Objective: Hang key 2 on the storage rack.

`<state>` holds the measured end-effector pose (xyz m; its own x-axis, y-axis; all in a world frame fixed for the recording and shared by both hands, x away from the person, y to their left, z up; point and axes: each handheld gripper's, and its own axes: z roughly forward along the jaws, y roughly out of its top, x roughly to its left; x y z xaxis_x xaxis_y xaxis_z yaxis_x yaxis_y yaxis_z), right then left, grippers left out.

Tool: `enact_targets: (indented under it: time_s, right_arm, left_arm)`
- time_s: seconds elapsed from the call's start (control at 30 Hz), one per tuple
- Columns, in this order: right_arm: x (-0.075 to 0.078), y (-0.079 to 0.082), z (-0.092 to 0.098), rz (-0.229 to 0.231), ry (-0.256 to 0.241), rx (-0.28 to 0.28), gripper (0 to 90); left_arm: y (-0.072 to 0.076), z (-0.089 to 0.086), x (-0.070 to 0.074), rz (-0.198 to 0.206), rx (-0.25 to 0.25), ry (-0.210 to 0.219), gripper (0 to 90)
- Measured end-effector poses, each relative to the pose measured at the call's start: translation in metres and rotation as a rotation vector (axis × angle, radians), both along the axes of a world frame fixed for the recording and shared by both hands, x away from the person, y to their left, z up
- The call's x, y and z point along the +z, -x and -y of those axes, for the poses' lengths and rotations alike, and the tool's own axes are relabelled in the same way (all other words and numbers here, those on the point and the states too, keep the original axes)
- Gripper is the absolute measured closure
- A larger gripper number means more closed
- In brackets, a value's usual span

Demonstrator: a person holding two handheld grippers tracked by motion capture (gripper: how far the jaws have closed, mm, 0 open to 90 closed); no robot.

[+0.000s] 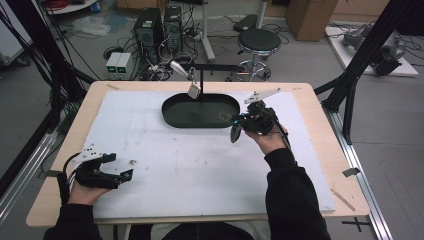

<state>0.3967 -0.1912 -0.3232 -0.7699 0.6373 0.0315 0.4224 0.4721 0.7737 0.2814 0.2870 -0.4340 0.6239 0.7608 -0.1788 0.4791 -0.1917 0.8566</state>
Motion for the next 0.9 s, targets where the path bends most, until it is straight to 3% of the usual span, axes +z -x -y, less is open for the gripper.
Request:
enact_targets:
  time_s: [0.3,0.37,0.5,0.63,0.73,0.9]
  right_arm:
    - [0.000,-0.018,-0.011,-0.004,0.029,-0.012,83.9]
    - [-0.004,-0.025,-0.013,-0.004,0.006,-0.023,83.9]
    - [-0.015,-0.038,-0.020,-0.001,0.045,-0.038,83.9]
    - [-0.019,-0.046,-0.021,-0.010,0.014,-0.047,83.9]
    - [-0.014,-0.047,-0.021,0.004,-0.013,-0.049,83.9]
    - [0.009,-0.054,-0.026,0.042,-0.043,-0.054,83.9]
  left_arm:
    - [-0.003,0.000,-0.001,0.000,-0.012,-0.001,1.7]
    - [-0.004,0.001,-0.002,-0.005,-0.014,-0.006,1.7]
    - [-0.005,0.002,-0.002,-0.002,-0.021,-0.008,1.7]
    - [-0.007,0.001,-0.002,-0.003,-0.023,-0.005,1.7]
    - [-0.007,0.002,-0.002,-0.004,-0.025,0.000,1.7]
    - [-0.008,0.002,-0.002,-0.003,-0.031,-0.004,1.7]
